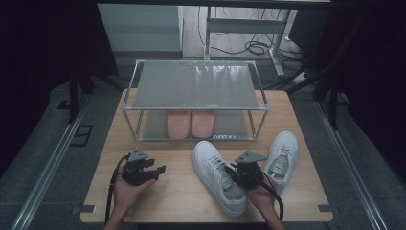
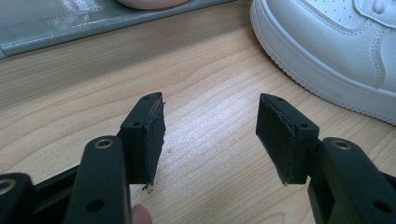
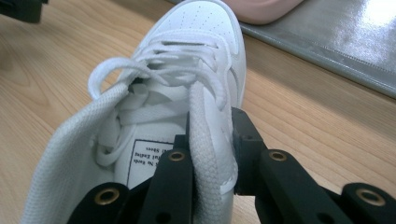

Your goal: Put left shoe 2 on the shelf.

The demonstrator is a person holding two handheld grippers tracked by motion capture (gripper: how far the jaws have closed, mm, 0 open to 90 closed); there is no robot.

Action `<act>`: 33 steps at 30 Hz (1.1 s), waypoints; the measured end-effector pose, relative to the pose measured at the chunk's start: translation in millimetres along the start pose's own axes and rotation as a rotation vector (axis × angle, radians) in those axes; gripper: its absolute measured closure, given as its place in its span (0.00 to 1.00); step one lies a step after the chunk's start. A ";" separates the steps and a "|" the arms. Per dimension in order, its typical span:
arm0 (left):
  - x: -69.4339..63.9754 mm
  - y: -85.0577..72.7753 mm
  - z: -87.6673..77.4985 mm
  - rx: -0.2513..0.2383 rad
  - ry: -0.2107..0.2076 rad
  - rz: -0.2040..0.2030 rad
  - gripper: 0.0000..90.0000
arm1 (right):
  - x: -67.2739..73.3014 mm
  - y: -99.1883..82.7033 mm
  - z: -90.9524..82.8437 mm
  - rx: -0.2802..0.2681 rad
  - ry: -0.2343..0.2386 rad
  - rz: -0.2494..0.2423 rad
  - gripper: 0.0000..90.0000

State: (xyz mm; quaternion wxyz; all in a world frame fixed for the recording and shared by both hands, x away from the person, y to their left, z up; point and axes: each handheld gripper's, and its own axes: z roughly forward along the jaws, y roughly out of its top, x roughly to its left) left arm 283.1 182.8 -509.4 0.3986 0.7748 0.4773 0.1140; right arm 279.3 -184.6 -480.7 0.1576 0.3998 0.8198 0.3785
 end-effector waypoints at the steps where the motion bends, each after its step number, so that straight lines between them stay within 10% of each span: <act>1: 0.0 0.0 0.0 0.000 0.000 0.000 0.48 | 0.4 0.2 -0.5 -0.006 0.004 0.006 0.90; 33: 0.4 -0.1 -0.1 0.001 0.003 0.000 0.48 | 6.5 9.9 -34.9 -0.195 0.121 0.035 0.90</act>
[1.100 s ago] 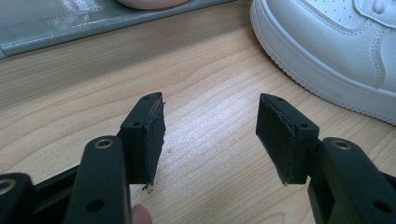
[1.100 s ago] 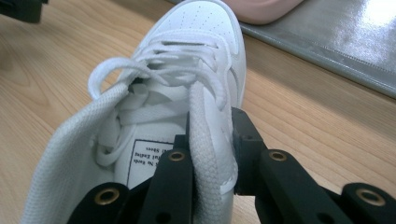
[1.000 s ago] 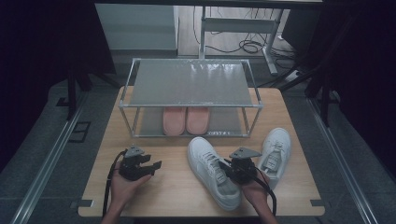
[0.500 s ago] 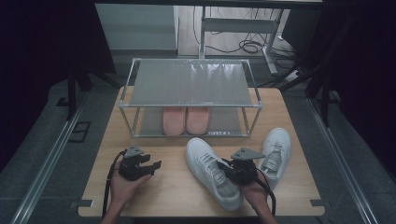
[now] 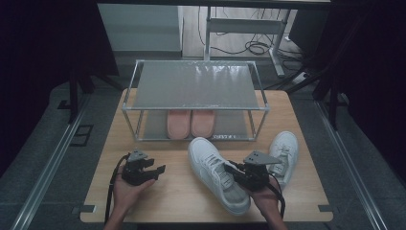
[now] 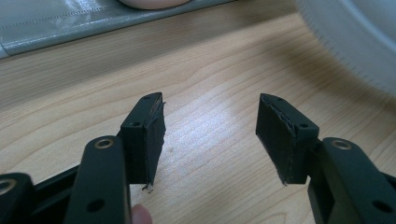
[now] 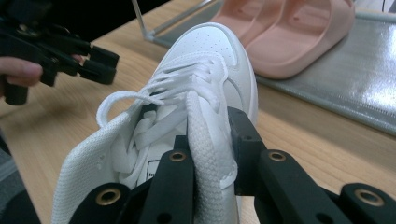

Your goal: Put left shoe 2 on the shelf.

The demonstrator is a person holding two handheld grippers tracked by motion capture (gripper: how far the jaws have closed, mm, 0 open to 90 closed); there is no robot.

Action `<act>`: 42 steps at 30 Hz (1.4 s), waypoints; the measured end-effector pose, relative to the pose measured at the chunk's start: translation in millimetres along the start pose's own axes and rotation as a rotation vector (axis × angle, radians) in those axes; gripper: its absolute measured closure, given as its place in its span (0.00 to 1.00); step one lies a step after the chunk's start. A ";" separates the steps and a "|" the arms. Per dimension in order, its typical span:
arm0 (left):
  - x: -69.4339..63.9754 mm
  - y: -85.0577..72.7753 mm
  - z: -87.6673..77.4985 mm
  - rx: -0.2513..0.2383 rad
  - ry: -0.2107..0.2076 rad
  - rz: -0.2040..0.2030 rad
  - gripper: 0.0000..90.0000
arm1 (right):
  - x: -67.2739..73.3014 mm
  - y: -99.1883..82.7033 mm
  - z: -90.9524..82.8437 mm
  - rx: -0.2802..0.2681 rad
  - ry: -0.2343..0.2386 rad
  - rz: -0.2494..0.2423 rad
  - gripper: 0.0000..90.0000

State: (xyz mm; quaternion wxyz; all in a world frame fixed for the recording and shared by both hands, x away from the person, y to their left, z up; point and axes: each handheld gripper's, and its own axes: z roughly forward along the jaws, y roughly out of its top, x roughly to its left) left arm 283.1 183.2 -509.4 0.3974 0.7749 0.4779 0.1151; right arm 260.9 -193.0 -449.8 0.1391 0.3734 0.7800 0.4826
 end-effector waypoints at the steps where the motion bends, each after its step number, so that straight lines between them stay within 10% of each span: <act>1: -0.2 0.0 0.1 0.000 0.000 -0.002 0.48 | 0.1 0.8 -1.7 -0.006 0.004 0.003 0.90; 42: 0.7 0.7 -0.2 0.003 -0.007 -0.006 0.47 | 4.6 48.3 -34.5 -0.207 0.070 0.034 0.90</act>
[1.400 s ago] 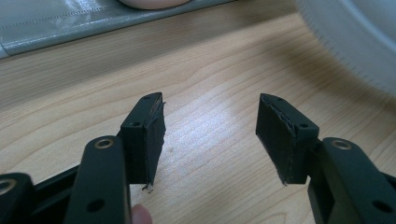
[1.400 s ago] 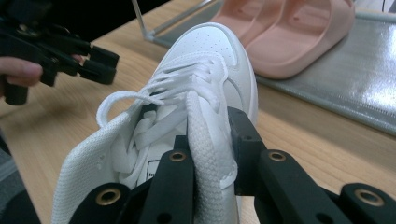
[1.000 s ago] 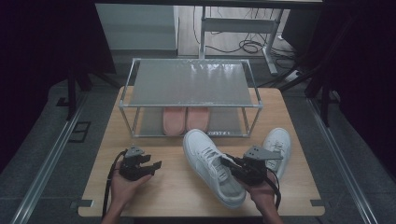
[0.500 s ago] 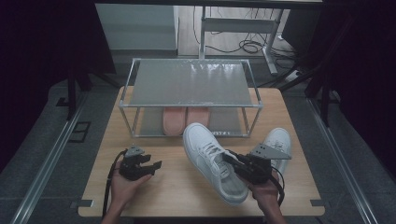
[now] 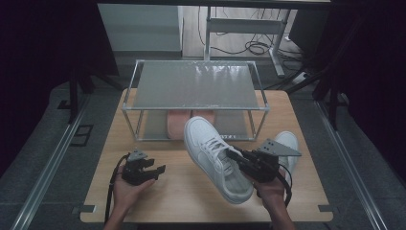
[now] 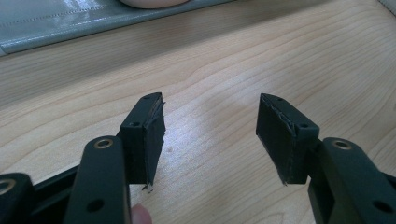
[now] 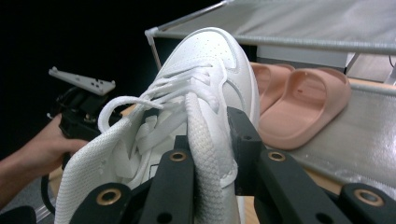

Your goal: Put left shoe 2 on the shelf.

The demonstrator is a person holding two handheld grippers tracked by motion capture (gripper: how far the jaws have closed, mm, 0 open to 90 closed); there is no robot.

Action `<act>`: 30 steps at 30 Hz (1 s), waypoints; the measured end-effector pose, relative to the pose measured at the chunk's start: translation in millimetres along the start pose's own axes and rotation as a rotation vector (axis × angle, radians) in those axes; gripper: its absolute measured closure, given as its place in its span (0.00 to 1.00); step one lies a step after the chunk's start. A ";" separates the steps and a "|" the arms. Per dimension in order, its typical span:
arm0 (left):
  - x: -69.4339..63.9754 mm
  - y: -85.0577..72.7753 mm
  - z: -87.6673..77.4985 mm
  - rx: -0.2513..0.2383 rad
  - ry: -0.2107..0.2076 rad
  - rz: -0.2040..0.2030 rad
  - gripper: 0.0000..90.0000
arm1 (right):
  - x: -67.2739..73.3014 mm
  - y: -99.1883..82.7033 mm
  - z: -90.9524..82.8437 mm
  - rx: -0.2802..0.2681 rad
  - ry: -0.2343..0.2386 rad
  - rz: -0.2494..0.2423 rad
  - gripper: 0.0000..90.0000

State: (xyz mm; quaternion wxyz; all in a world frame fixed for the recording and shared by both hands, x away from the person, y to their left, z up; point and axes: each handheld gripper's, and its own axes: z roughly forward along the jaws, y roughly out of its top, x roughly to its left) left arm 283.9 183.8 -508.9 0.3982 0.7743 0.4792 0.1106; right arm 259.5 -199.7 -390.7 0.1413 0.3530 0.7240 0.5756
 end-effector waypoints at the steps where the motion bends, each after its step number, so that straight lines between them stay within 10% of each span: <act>1: -0.1 -0.1 0.2 0.000 0.000 0.000 0.47 | -0.2 2.0 0.3 -0.003 0.001 0.001 0.90; 30: 1.4 -0.8 1.3 0.008 -0.005 -0.001 0.47 | -12.7 74.7 30.7 -0.093 -0.025 0.032 0.90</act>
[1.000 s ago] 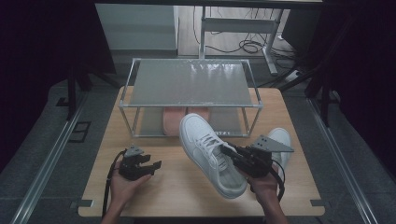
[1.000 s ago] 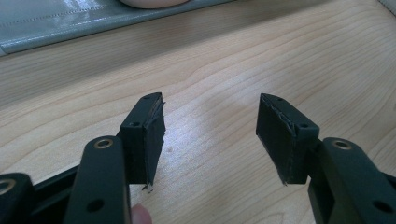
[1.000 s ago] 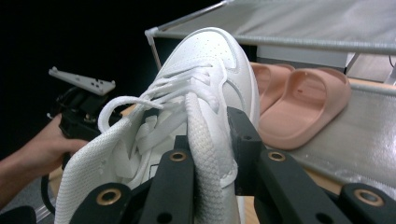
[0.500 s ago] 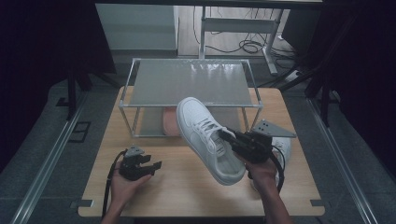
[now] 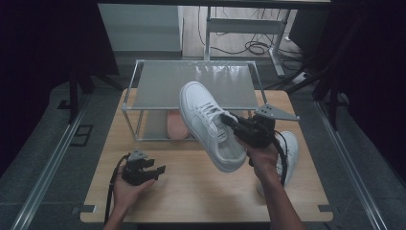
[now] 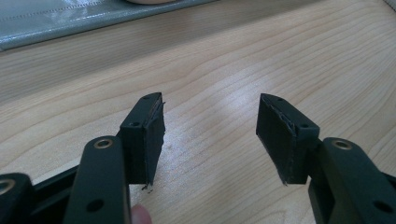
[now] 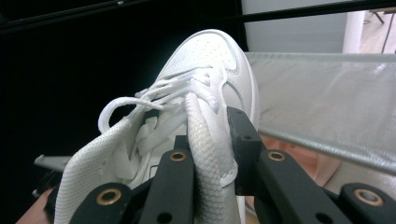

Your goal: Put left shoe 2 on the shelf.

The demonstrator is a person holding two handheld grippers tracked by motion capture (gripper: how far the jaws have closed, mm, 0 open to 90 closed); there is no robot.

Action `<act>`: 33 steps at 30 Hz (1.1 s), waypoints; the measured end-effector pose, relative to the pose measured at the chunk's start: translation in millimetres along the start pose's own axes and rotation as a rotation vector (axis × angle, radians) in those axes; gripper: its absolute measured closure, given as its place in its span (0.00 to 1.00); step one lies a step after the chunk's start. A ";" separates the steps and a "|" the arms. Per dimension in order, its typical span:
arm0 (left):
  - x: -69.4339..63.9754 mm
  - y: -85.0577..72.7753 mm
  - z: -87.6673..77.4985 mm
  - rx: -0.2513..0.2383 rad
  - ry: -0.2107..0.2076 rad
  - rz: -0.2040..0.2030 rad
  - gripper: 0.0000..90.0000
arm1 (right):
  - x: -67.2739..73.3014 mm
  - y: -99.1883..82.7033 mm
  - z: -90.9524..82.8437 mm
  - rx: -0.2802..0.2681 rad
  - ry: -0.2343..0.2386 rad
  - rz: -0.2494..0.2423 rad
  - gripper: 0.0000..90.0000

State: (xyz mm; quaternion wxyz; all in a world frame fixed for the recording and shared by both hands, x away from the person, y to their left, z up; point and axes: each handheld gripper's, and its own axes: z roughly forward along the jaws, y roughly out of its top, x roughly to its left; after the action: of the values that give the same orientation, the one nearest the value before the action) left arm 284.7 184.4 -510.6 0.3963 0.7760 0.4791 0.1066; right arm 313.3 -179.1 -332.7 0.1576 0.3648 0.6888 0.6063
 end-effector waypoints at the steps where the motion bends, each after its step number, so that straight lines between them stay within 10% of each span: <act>1: 0.0 -0.1 -0.1 -0.001 0.000 -0.003 0.47 | -0.5 2.0 1.8 -0.002 -0.004 0.001 0.90; 33: 2.4 -1.1 1.7 0.008 -0.009 -0.006 0.47 | -15.9 53.0 68.7 0.035 -0.067 0.056 0.90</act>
State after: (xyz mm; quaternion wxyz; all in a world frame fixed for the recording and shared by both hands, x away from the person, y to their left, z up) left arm 286.2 185.8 -513.0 0.3956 0.7766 0.4800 0.0998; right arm 386.0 -140.8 -300.7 0.1570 0.4067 0.6831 0.5860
